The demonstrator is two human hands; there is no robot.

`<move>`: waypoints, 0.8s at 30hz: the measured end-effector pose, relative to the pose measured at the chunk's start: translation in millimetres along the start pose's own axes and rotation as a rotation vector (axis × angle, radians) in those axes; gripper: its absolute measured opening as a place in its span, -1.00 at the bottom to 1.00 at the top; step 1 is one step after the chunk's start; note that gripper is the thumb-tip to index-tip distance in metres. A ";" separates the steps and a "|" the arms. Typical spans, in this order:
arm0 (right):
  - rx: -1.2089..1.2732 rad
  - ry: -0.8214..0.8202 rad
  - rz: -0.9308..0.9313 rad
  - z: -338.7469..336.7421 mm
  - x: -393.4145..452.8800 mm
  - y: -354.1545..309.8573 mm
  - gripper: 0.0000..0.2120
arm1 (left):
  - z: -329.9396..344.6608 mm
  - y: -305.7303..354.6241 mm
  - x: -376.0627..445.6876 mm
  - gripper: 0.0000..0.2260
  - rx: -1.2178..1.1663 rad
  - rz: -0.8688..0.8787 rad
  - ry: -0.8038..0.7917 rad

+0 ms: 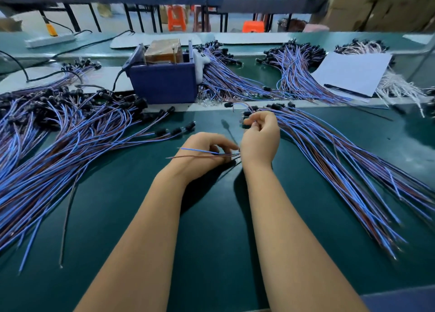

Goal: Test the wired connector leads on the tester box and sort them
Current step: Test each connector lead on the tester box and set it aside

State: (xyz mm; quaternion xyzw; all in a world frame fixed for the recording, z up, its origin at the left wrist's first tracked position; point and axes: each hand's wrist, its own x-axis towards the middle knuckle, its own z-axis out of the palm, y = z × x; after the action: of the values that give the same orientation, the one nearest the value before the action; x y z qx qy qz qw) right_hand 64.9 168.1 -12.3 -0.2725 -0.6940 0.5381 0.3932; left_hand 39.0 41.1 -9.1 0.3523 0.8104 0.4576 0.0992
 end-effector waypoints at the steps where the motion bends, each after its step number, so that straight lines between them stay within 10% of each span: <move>1: -0.022 -0.003 -0.007 -5.1 3.1 1.0 -0.75 | -0.1 0.0 0.1 -0.71 -0.016 -0.009 -0.016; 17: -0.727 0.035 -0.108 -47.1 52.8 -34.3 -0.65 | -11.3 -13.9 3.5 -0.70 0.313 -0.151 0.587; 24: -0.408 -0.501 -0.086 42.5 -22.9 -21.5 -0.77 | -31.0 -27.4 -1.8 -0.59 0.471 -0.496 0.559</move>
State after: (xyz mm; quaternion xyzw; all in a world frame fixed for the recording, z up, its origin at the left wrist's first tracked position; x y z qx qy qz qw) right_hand 42.6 121.2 -2.2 -0.1752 -0.8737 0.4209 0.1699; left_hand 12.2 9.9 -14.2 0.0226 0.9483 0.3005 -0.1001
